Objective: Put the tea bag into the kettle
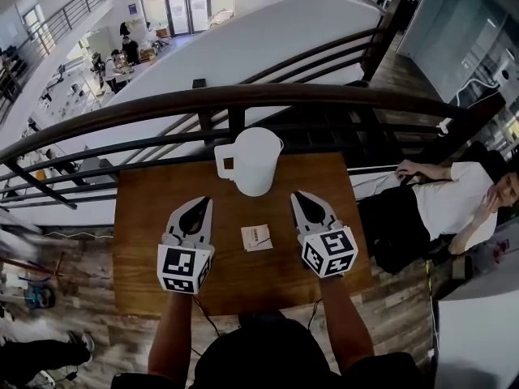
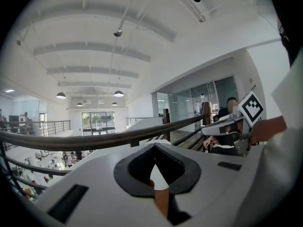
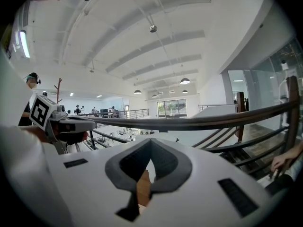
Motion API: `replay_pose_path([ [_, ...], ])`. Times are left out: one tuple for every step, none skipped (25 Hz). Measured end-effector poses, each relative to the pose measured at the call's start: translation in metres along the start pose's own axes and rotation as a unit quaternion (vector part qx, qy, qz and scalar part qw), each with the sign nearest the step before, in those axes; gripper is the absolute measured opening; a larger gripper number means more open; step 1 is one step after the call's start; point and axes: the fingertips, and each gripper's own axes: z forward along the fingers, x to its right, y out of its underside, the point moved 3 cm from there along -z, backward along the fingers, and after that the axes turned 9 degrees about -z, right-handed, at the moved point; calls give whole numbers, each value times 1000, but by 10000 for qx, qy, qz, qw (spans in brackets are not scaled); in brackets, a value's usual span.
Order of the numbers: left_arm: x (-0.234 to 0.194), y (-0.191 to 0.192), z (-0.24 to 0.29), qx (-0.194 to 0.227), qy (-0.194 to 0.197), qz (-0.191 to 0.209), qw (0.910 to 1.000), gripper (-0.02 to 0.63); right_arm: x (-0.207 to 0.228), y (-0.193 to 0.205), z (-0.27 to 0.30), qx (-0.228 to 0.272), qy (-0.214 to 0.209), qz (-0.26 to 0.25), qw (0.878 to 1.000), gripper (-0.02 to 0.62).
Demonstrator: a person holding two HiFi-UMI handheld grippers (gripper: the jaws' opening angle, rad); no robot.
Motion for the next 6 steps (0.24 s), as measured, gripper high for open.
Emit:
replay_pose_path([
  [1, 0, -5, 10, -1, 4, 10000, 3, -3, -1, -4, 10, 1, -7, 10000, 15],
  [2, -1, -9, 20, -3, 6, 10000, 3, -6, -2, -7, 19, 2, -15, 10000, 15],
  [3, -2, -14, 28, -7, 6, 10000, 3, -9, -4, -10, 27, 3, -25, 10000, 15],
  [4, -3, -18, 37, -12, 3, 10000, 3, -12, -5, -14, 34, 3, -35, 10000, 15],
  [4, -4, -23, 45, -17, -2, 10000, 3, -15, -7, -17, 39, 3, -45, 10000, 15],
  [5, -4, -28, 52, -21, -7, 10000, 3, -18, -8, -20, 44, 4, -55, 10000, 15],
])
